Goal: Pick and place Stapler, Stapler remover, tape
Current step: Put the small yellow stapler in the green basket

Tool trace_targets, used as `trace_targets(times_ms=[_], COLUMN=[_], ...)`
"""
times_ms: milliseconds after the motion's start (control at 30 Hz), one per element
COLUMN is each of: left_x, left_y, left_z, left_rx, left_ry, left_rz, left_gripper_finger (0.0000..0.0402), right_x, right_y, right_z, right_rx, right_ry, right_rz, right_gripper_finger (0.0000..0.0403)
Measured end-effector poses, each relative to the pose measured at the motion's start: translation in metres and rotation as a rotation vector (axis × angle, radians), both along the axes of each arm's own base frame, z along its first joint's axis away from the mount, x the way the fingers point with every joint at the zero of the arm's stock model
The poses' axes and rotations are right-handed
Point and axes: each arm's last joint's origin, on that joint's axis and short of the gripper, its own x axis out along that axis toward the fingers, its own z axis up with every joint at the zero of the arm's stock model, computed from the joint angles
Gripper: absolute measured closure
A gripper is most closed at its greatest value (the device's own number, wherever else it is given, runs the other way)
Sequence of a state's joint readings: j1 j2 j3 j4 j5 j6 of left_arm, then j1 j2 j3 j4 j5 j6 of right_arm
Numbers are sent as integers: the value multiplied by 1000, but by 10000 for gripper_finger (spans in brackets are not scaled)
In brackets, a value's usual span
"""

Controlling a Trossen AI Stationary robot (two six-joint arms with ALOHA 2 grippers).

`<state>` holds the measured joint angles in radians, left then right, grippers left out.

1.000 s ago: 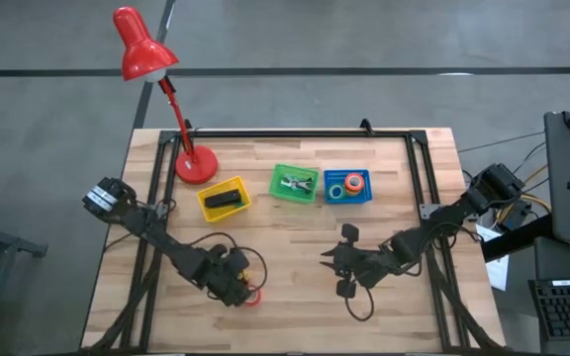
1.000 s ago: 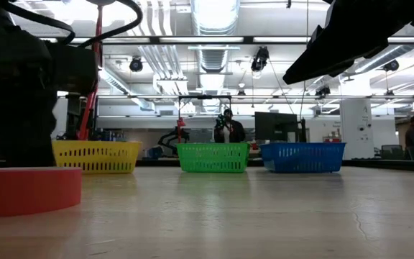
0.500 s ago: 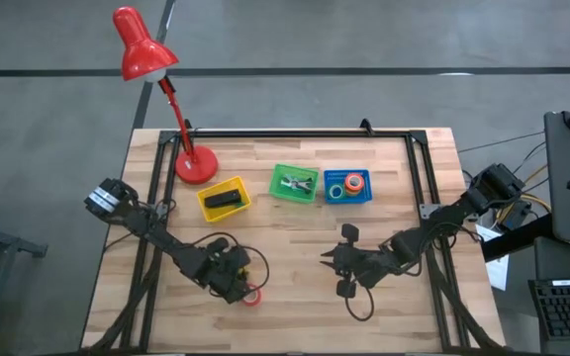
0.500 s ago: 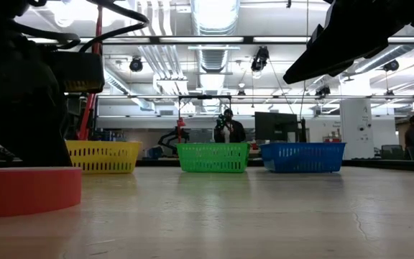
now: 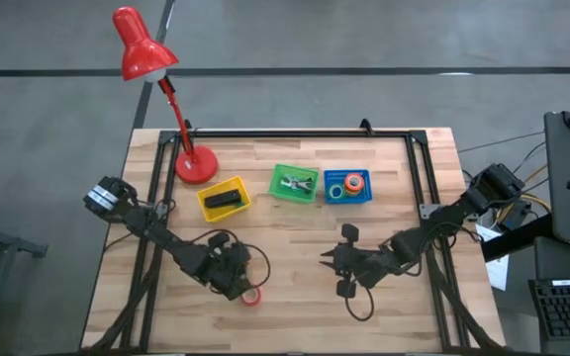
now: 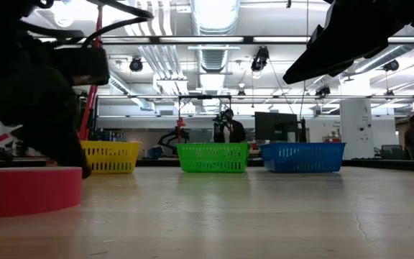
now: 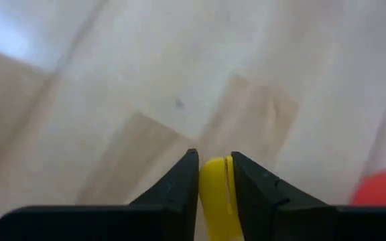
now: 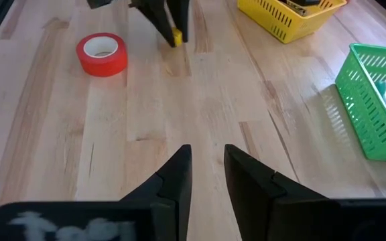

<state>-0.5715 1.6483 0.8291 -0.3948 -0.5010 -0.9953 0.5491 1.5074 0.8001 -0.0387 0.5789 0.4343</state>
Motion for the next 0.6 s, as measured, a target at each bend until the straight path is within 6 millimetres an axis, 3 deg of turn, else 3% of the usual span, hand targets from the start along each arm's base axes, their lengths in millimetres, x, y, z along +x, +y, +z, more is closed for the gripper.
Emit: trace_targets(times_ms=[600], left_x=[20], left_y=[54], left_z=[24], left_rx=[211], left_ry=[-43], left_rz=[84], left_gripper_finger=[319], right_x=[0], right_y=[0], right_z=[0], right_rx=[-1], right_ry=[1], right_rz=[0], right_gripper_finger=[332])
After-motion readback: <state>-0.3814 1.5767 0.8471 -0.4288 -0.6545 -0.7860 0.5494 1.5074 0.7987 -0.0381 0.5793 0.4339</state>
